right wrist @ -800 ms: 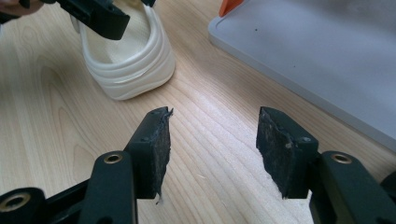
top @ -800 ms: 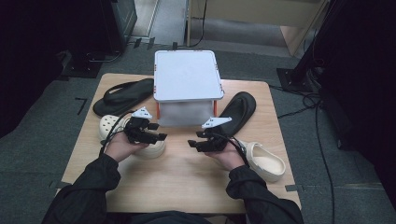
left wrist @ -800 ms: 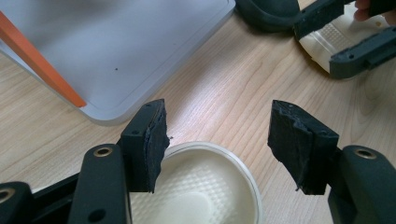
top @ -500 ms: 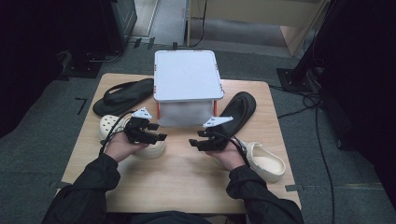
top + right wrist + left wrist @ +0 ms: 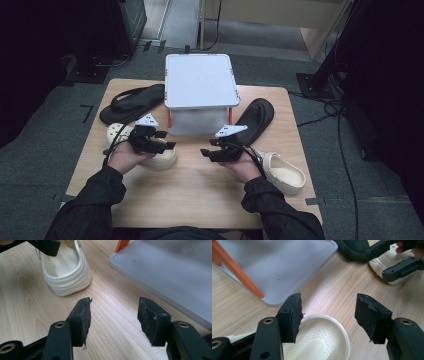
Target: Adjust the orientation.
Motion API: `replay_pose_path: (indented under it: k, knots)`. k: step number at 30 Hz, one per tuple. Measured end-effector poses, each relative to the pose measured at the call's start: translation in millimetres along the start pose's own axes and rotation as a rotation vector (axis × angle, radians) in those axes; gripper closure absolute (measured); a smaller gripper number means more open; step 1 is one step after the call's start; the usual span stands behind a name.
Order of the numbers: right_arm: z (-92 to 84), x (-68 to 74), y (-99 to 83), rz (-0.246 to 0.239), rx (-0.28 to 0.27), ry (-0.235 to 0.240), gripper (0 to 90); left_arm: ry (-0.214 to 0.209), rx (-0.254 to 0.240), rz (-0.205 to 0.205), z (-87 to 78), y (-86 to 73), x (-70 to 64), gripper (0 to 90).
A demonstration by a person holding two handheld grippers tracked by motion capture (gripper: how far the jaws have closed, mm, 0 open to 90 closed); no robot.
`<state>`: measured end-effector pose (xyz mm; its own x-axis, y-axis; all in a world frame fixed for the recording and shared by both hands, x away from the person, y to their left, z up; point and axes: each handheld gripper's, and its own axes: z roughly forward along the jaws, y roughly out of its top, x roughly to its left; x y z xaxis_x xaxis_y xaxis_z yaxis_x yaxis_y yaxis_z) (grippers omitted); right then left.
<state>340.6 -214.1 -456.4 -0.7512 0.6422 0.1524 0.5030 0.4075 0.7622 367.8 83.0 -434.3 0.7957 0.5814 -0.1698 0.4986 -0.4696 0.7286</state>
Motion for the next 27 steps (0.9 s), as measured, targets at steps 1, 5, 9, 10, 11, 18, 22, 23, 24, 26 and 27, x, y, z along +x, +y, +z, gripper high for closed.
replay_pose_path:
  k: [1,5,9,10,11,18,22,23,24,26,27]
  knots:
    - [0.0,0.0,0.0,0.0,0.0,0.0,44.9,0.003,-0.003,0.001,-1.7,-0.5,0.2,38.7]
    - [6.1,2.6,3.0,-0.013,0.003,0.007,45.0,0.017,-0.012,-0.008,-9.0,-4.0,1.3,38.8]
    - [12.1,5.9,6.6,-0.023,0.008,0.02,45.0,0.029,-0.02,-0.015,-16.0,-7.4,2.5,38.9]
    - [13.6,7.2,7.8,-0.029,0.004,0.025,45.0,0.034,-0.023,-0.017,-17.2,-8.0,2.6,38.9]
    - [14.5,8.1,8.5,-0.03,0.003,0.027,45.0,0.039,-0.026,-0.02,-19.0,-8.9,3.0,38.9]
    - [29.1,17.0,21.7,-0.058,-0.013,0.036,45.1,0.06,-0.03,-0.023,-27.8,-15.1,8.5,38.4]
    - [34.5,19.6,28.0,-0.077,-0.016,0.046,45.2,0.061,-0.031,-0.024,-30.4,-17.0,11.4,37.1]
    - [36.2,20.5,29.9,-0.079,-0.016,0.05,45.6,0.058,-0.031,-0.031,-31.6,-17.0,13.1,37.1]
    - [40.1,22.1,33.6,-0.085,-0.013,0.052,45.6,0.057,-0.036,-0.039,-32.7,-17.0,14.5,37.1]
    - [42.4,22.5,35.4,-0.09,-0.014,0.049,46.0,0.054,-0.042,-0.049,-35.0,-17.2,17.0,37.1]
    - [44.8,22.8,37.3,-0.089,-0.009,0.052,46.1,0.058,-0.044,-0.048,-36.0,-17.4,18.1,37.1]
